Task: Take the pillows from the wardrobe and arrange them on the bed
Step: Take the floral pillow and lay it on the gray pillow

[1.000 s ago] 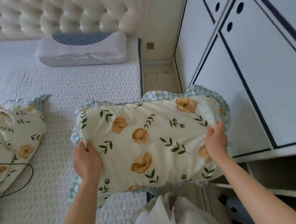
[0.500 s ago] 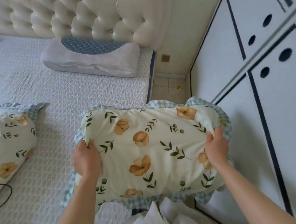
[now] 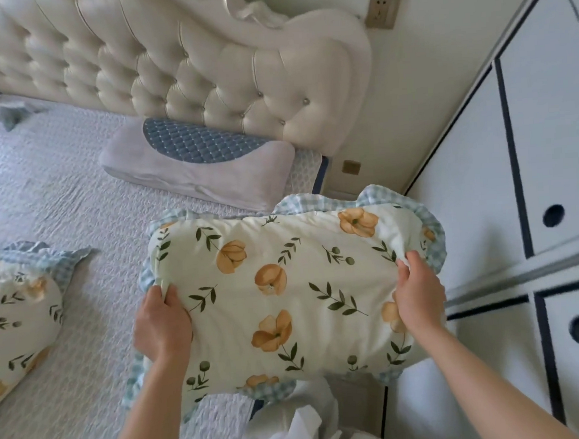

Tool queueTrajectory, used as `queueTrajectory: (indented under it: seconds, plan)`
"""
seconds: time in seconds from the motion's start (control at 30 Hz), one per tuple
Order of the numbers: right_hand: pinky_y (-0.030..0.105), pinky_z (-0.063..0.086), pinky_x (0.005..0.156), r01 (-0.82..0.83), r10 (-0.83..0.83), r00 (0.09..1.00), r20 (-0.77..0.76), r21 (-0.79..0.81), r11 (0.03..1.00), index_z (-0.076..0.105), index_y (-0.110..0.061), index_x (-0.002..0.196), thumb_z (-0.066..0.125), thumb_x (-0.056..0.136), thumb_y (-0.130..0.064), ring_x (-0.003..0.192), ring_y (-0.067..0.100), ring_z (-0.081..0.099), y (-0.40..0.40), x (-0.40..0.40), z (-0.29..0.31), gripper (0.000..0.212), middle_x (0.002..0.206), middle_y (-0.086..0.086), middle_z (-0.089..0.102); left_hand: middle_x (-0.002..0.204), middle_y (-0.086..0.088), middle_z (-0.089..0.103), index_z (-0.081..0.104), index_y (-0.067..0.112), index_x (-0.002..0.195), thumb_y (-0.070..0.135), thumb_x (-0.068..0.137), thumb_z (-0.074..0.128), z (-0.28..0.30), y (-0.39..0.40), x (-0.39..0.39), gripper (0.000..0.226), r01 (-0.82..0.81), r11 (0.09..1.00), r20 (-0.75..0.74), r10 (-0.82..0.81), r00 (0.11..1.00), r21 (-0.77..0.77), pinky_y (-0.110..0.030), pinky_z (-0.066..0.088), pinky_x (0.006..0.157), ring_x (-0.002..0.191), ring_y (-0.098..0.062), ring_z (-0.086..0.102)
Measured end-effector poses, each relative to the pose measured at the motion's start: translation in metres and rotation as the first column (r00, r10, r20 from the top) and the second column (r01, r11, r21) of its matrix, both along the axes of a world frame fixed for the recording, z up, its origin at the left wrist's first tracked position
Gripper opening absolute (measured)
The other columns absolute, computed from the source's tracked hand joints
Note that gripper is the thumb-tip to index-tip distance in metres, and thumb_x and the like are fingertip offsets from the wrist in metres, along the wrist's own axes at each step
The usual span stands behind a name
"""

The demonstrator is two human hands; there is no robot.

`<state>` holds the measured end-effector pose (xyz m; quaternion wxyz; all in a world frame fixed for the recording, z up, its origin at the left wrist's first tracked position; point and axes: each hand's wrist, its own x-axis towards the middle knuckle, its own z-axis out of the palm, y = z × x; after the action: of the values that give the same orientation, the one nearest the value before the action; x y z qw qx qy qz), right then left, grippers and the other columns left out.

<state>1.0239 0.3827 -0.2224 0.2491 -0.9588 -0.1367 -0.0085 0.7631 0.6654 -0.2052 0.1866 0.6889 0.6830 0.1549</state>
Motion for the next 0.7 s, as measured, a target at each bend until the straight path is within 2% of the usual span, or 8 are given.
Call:
queueTrajectory:
  seconds: [0.27,0.37,0.43,0.53,0.7]
  plan:
    - [0.029,0.032,0.050,-0.095,0.096,0.995,-0.010,0.030,0.995,0.038,-0.022,0.076,0.041,0.099,-0.018,0.057,0.016,0.048,0.092,0.111,-0.002,0.024,0.063,-0.010,0.046,0.074,-0.006,0.055,0.050,0.012,0.075,0.038,0.101,0.039,-0.003,0.078,0.096,0.038,-0.060,0.998,0.026,0.060,0.998,0.002,-0.040,0.043,0.064,0.073,-0.032,0.054]
    - [0.030,0.034,0.051,-0.135,0.135,0.991,-0.023,0.022,0.991,0.041,-0.020,0.078,0.042,0.100,-0.017,0.058,0.019,0.049,0.125,0.147,0.003,0.022,0.063,-0.009,0.045,0.074,-0.007,0.057,0.053,0.013,0.078,0.038,0.101,0.039,0.000,0.104,0.125,0.036,-0.080,0.997,0.023,0.080,0.997,0.009,-0.043,0.045,0.067,0.074,-0.031,0.055]
    - [0.029,0.030,0.048,-0.159,0.160,0.986,-0.041,0.014,0.987,0.043,-0.016,0.079,0.043,0.100,-0.016,0.059,0.021,0.050,0.143,0.169,0.002,0.020,0.063,-0.005,0.048,0.075,-0.007,0.058,0.053,0.014,0.078,0.038,0.100,0.039,-0.002,0.121,0.141,0.035,-0.094,0.995,0.003,0.094,0.996,0.013,-0.043,0.045,0.068,0.076,-0.031,0.055]
    - [0.031,0.033,0.051,-0.179,0.179,0.980,-0.082,0.000,0.984,0.046,-0.012,0.082,0.043,0.100,-0.017,0.061,0.023,0.051,0.169,0.196,0.001,0.019,0.066,0.001,0.053,0.076,-0.006,0.058,0.056,0.014,0.083,0.035,0.100,0.040,-0.006,0.142,0.166,0.031,-0.121,0.993,-0.002,0.121,0.993,-0.012,-0.040,0.041,0.066,0.077,-0.030,0.055]
    - [0.033,0.037,0.058,-0.221,0.216,0.958,-0.186,-0.004,0.975,0.047,-0.009,0.093,0.040,0.101,-0.018,0.070,0.025,0.053,0.214,0.243,-0.011,0.014,0.078,0.005,0.057,0.070,-0.001,0.054,0.054,0.014,0.077,0.028,0.099,0.045,-0.007,0.176,0.213,0.028,-0.186,0.982,-0.010,0.186,0.983,-0.029,-0.045,0.051,0.073,0.080,-0.032,0.058]
